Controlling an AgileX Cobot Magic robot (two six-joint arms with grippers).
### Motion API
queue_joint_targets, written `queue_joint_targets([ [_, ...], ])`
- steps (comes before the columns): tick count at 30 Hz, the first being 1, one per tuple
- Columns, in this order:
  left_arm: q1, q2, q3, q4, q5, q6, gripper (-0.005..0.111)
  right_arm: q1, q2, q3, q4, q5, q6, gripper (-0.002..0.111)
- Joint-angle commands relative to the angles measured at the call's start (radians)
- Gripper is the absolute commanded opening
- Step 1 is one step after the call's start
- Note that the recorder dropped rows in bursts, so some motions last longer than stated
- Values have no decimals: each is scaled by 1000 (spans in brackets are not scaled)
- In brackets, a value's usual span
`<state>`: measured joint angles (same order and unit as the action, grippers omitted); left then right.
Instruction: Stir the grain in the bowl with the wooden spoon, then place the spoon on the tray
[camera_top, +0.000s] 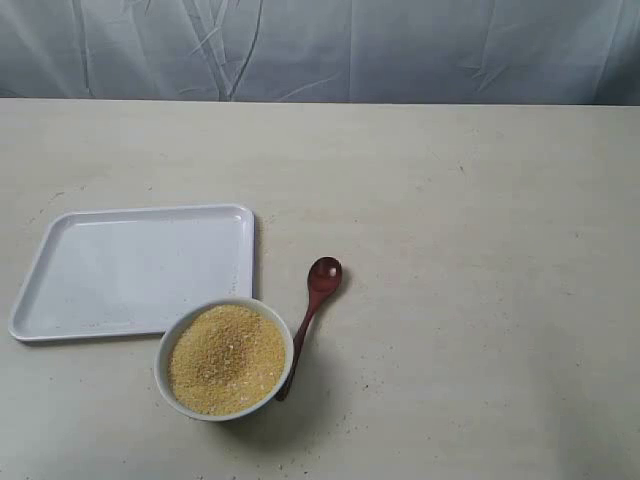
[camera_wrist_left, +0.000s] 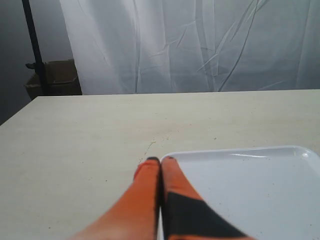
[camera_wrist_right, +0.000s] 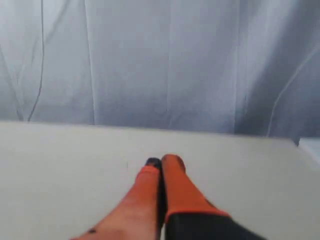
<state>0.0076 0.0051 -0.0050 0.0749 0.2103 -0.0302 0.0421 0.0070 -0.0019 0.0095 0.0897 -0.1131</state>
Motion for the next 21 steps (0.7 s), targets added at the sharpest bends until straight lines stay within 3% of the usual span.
queue_joint_targets([
  [1,1,-5,5,-3,-3,-3,0,-6,-7,2,-2,-376,-1,0],
  [7,1,-5,5,-3,-3,-3,0,-6,-7,2,-2,-691,-1,0],
  [11,1,-5,5,-3,-3,-3,0,-6,-7,2,117,-782,-88,0],
  [14,1,-5,5,-3,-3,-3,0,-6,-7,2,206,-756,-99,0],
  [17,1,-5,5,-3,-3,-3,0,-6,-7,2,173,-715,-95,0],
  [20,1,-5,5,-3,-3,-3,0,-6,33,-27,182,-510,-95,0],
  [21,1,-5,5,-3,-3,-3,0,-6,71,-76,220,-360,-95,-1],
])
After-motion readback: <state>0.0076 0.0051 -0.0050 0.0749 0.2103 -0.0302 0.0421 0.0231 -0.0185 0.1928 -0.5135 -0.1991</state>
